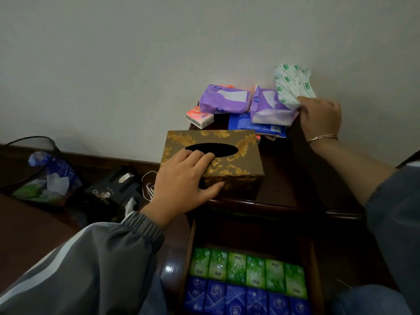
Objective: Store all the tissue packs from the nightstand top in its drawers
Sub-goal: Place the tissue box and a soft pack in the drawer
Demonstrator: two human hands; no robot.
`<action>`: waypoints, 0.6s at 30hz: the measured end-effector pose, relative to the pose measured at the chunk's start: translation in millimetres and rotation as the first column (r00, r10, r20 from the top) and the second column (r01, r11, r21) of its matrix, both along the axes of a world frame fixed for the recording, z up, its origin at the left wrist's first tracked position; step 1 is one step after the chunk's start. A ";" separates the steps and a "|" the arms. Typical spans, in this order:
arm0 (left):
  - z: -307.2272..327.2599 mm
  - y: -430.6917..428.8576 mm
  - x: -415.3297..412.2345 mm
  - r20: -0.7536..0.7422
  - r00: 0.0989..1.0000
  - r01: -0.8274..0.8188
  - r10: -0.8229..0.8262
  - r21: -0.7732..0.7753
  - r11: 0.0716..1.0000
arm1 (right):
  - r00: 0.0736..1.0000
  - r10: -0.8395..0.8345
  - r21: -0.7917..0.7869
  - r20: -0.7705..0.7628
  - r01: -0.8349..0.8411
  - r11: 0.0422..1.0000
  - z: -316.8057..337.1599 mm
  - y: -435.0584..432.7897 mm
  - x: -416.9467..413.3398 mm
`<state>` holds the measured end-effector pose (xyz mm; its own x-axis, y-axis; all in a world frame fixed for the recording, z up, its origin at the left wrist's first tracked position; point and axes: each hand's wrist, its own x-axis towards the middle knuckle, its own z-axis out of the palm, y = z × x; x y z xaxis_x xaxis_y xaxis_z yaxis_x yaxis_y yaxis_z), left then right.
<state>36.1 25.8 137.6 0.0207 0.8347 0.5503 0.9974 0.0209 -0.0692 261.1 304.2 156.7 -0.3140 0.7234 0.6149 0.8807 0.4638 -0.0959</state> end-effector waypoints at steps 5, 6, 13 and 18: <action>1.8 -1.2 0.9 -0.025 1.000 -0.015 0.014 -0.020 1.000 | 0.934 0.043 0.015 -0.355 -0.040 0.999 3.8 -28.2 37.6; 2.7 -1.3 1.2 -0.026 1.000 -0.010 0.009 -0.028 1.000 | 0.901 0.054 0.030 -0.431 -0.045 0.999 8.2 -38.5 43.5; 5.7 -4.0 2.3 -0.009 1.000 -0.020 0.019 -0.047 0.999 | 0.832 0.322 0.056 -0.451 -0.334 0.941 7.7 -170.8 116.0; 2.7 -2.1 1.2 -0.020 0.999 -0.027 0.026 -0.023 0.999 | 0.796 0.545 -0.165 -0.265 -0.594 0.787 -42.0 -276.4 170.8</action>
